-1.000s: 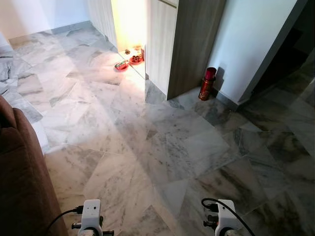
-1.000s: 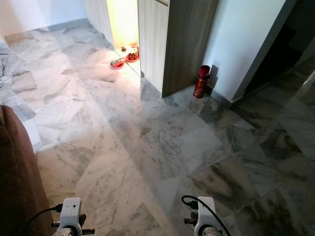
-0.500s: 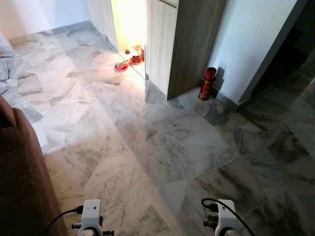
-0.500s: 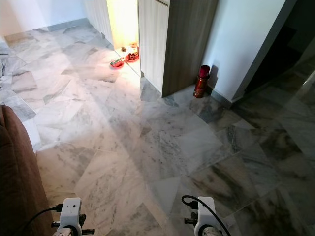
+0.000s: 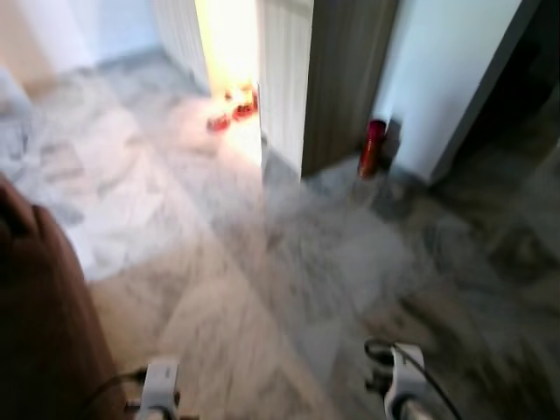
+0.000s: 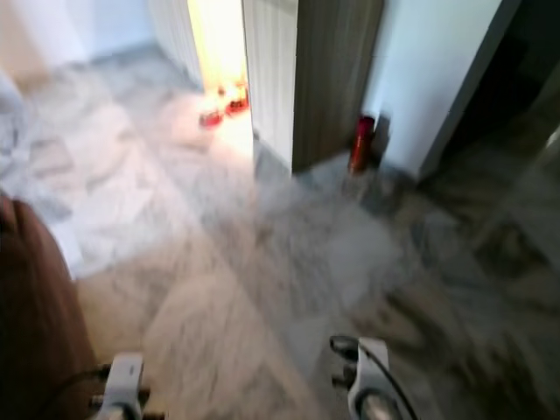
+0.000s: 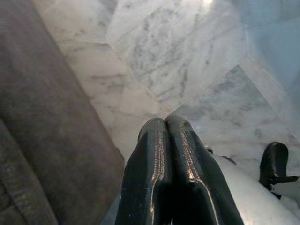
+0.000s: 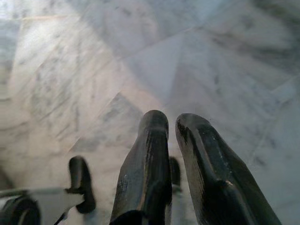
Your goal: Move the pillow to the sofa from floor
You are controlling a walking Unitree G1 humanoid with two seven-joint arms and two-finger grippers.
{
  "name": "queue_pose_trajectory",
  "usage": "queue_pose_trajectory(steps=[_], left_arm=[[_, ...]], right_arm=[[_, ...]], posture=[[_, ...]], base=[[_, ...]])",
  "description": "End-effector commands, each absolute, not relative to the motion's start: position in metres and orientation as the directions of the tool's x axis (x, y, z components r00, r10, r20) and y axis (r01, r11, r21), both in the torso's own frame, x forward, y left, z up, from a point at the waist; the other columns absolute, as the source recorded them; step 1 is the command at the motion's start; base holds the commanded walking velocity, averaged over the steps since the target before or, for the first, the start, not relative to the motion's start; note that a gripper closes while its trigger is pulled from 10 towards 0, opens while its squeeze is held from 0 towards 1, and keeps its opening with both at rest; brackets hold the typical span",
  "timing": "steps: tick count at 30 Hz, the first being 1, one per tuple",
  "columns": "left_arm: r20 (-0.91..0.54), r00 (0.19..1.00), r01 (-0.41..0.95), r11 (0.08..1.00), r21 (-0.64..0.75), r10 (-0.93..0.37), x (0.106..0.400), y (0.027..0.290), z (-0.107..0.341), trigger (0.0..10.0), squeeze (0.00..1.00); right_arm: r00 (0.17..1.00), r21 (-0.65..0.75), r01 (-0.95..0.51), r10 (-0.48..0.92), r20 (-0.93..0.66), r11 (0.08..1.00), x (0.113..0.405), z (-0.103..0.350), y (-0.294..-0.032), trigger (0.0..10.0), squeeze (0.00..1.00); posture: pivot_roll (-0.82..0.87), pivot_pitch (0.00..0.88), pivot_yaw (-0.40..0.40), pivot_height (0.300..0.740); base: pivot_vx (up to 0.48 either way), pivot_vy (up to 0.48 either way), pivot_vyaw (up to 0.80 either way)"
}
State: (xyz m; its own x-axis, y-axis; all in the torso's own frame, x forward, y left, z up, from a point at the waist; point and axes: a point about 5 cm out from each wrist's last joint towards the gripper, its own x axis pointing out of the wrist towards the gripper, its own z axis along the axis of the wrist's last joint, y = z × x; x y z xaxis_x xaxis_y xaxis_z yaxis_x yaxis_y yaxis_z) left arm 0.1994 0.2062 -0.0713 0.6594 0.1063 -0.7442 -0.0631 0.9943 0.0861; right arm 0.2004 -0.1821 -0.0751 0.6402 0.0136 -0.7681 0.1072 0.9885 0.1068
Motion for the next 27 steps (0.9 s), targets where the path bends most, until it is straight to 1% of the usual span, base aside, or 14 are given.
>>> queue_pose_trajectory(steps=[1, 7, 10, 12, 17, 27], left_arm=[[-0.771, 0.629, -0.057, 0.995, 0.08, 0.099, 0.192, 0.205, -0.076, 10.0, 0.0], [-0.772, 0.628, -0.06, 0.995, 0.081, 0.1, 0.192, 0.205, -0.076, 10.0, 0.0], [-0.767, 0.634, -0.085, 0.994, 0.062, 0.102, 0.193, 0.205, -0.076, 10.0, 0.0], [-0.754, 0.648, -0.119, 0.992, 0.035, 0.104, 0.197, 0.205, -0.073, 10.0, 0.0], [-0.737, 0.666, -0.142, 0.989, 0.026, 0.115, 0.205, 0.205, -0.069, 10.0, 0.0], [-0.729, 0.677, -0.155, 0.988, -0.005, 0.103, 0.211, 0.197, -0.067, 10.0, 0.0]], right_arm=[[0.637, 0.108, 0.119, 0.008, -0.771, 0.987, 0.197, -0.076, -0.184, 10.0, 0.0], [0.635, 0.112, 0.12, 0.011, -0.773, 0.986, 0.196, -0.077, -0.183, 10.0, 0.0], [0.634, 0.111, 0.116, 0.013, -0.773, 0.987, 0.196, -0.077, -0.183, 10.0, 0.0], [0.634, 0.109, 0.103, 0.02, -0.773, 0.989, 0.197, -0.077, -0.183, 10.0, 0.0], [0.634, 0.097, 0.075, 0.028, -0.773, 0.992, 0.199, -0.075, -0.185, 10.0, 0.0], [0.611, 0.058, 0.055, 0.013, -0.792, 0.997, 0.194, -0.077, -0.193, 10.0, 0.0]], posture=[[0.03, 0.075, 0.037, 0.74], [0.03, 0.073, 0.038, 0.74], [0.03, 0.073, 0.037, 0.74], [0.03, 0.077, 0.026, 0.74], [0.02, 0.079, 0.01, 0.74], [0.02, 0.082, -0.024, 0.74]], base=[[0.0, 0.0, 0.0], [0.0, 0.0, 0.0], [0.0, 0.0, 0.0], [0.0, 0.0, 0.0], [0.0, 0.0, 0.0], [0.0, 0.0, 0.0]])
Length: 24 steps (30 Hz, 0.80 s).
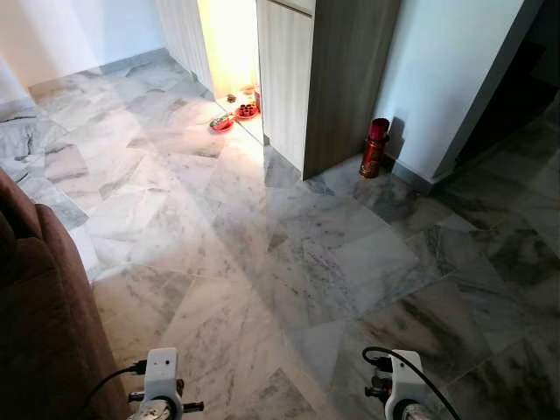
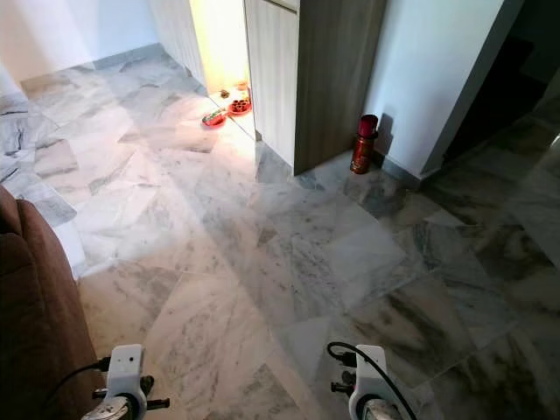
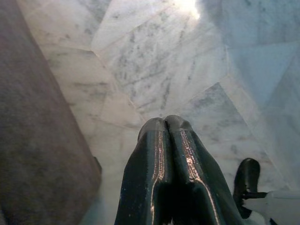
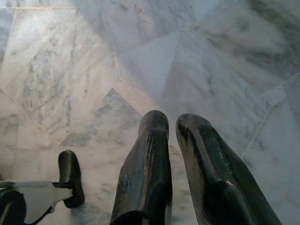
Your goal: Move the pillow to the sofa from floor
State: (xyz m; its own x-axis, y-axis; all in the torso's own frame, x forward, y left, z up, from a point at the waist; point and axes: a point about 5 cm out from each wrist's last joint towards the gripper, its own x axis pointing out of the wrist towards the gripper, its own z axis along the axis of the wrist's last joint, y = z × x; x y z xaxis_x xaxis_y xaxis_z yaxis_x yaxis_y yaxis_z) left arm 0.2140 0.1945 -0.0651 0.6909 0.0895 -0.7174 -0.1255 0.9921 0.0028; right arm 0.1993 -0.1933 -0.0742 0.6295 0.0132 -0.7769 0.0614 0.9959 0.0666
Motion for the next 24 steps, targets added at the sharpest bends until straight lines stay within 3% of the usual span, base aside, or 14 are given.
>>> queue_pose_trajectory(steps=[1, 24], left_arm=[[-0.73, 0.676, -0.158, 0.987, -0.012, 0.1, 0.2115, 0.1959, -0.0669, 10.0, 0.0], [-0.717, 0.692, -0.127, 0.992, -0.002, 0.088, 0.2145, 0.1949, -0.0648, 10.0, 0.0]], right_arm=[[0.609, 0.056, 0.053, 0.012, -0.793, 0.997, 0.1941, -0.0773, -0.193, 10.0, 0.0], [0.593, 0.055, 0.061, 0.008, -0.805, 0.997, 0.1879, -0.0799, -0.1973, 10.0, 0.0]], posture=[[0.02, 0.083, -0.026, 0.74], [0.04, 0.09, -0.018, 0.74]], base=[[0.0, 0.0, 0.0], [0.0, 0.0, 0.0]])
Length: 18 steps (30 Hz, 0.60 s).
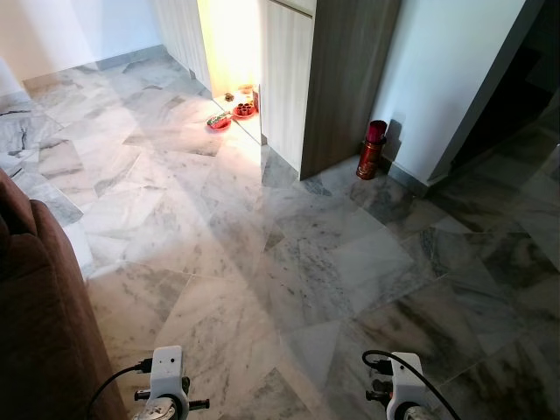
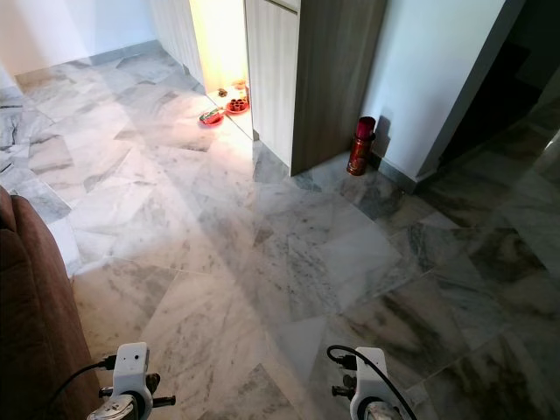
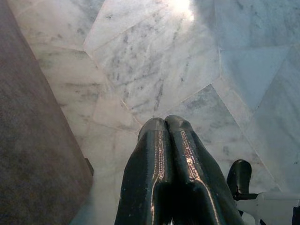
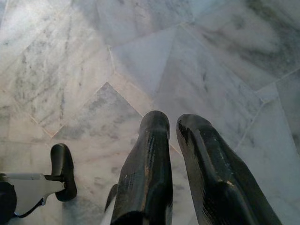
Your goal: Move the pillow to the sofa from floor
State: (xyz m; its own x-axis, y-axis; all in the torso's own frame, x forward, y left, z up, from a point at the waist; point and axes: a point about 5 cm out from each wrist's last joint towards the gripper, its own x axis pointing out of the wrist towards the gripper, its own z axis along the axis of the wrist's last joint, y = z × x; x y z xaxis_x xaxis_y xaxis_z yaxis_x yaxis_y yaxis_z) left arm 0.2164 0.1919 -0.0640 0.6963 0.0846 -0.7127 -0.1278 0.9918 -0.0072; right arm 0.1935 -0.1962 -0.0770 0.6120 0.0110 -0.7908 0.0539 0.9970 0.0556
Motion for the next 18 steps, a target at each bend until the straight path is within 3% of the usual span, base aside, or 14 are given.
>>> queue_pose_trajectory(steps=[1, 12, 18], left_arm=[[-0.716, 0.693, -0.127, 0.992, 0.0, 0.088, 0.215, 0.195, -0.065, 10.0, 0.0], [-0.723, 0.686, -0.107, 0.994, 0.01, 0.081, 0.212, 0.197, -0.066, 10.0, 0.0], [-0.727, 0.682, -0.1, 0.995, 0.015, 0.08, 0.21, 0.198, -0.067, 10.0, 0.0]], right_arm=[[0.593, 0.054, 0.061, 0.007, -0.805, 0.997, 0.188, -0.08, -0.197, 10.0, 0.0], [0.58, 0.038, 0.039, 0.008, -0.815, 0.999, 0.18, -0.085, -0.188, 10.0, 0.0], [0.566, 0.024, 0.041, -0.003, -0.825, 0.999, 0.176, -0.087, -0.186, 10.0, 0.0]], posture=[[0.04, 0.09, -0.017, 0.74], [0.04, 0.108, -0.006, 0.74], [0.04, 0.11, 0.002, 0.74]], base=[[0.0, 0.0, 0.0], [0.0, 0.0, 0.0], [0.0, 0.0, 0.74]])
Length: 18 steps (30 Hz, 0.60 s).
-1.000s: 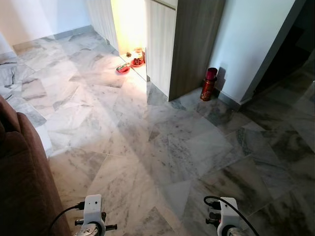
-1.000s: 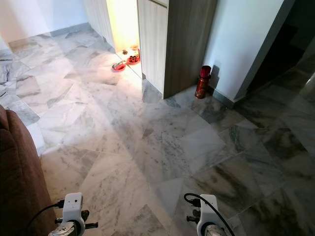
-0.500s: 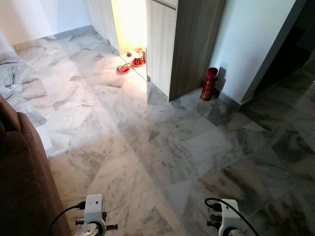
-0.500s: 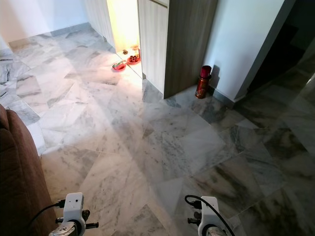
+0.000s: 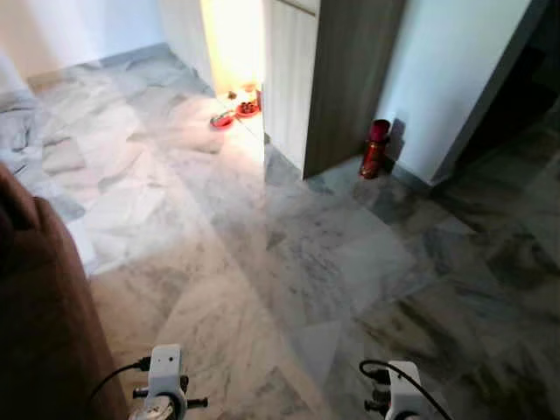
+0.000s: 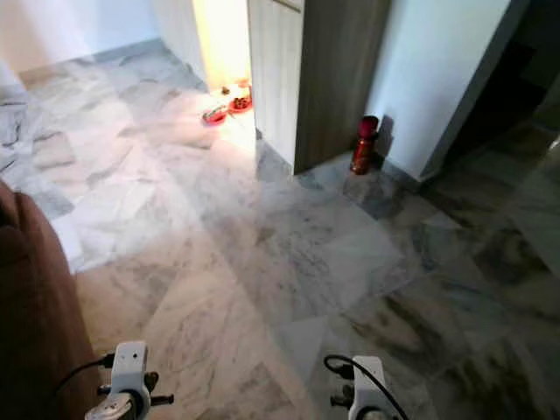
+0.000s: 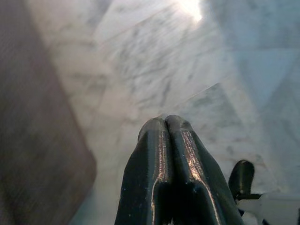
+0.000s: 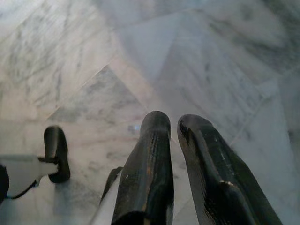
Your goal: Move the pillow to the sofa from floor
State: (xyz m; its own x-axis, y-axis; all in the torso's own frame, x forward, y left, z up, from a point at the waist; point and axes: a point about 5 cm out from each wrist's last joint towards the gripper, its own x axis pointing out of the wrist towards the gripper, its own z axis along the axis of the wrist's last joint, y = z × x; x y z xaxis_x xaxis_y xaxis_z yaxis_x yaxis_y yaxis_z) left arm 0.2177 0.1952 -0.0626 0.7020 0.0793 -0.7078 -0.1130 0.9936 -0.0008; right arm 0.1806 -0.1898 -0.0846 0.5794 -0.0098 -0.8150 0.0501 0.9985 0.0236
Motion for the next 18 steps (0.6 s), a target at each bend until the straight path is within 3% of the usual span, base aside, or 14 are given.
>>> queue_pose_trajectory(steps=[1, 3, 11, 18], left_arm=[[-0.728, 0.681, -0.099, 0.995, 0.016, 0.079, 0.209, 0.199, -0.067, 10.0, 0.0], [-0.729, 0.68, -0.098, 0.995, 0.018, 0.08, 0.208, 0.2, -0.068, 10.0, 0.0], [-0.735, 0.673, -0.096, 0.995, 0.025, 0.083, 0.201, 0.203, -0.071, 10.0, 0.0], [-0.742, 0.667, -0.069, 0.997, 0.033, 0.071, 0.201, 0.2, -0.071, 10.0, 0.0]], right_arm=[[0.564, 0.024, 0.04, -0.003, -0.826, 0.999, 0.175, -0.088, -0.185, 10.0, 0.0], [0.561, 0.026, 0.043, -0.002, -0.828, 0.999, 0.173, -0.089, -0.184, 10.0, 0.0], [0.545, 0.036, 0.051, 0.002, -0.839, 0.998, 0.164, -0.093, -0.182, 10.0, 0.0], [0.544, 0.029, 0.064, -0.011, -0.839, 0.997, 0.157, -0.093, -0.2, 10.0, 0.0]], posture=[[0.04, 0.111, 0.004, 0.74], [0.04, 0.108, 0.006, 0.74], [0.04, 0.102, 0.011, 0.74], [0.04, 0.097, 0.01, 0.74]], base=[[0.0, 0.0, 0.8], [0.0, 0.0, 0.8], [0.0, 0.0, 0.0], [0.0, 0.0, 0.0]])
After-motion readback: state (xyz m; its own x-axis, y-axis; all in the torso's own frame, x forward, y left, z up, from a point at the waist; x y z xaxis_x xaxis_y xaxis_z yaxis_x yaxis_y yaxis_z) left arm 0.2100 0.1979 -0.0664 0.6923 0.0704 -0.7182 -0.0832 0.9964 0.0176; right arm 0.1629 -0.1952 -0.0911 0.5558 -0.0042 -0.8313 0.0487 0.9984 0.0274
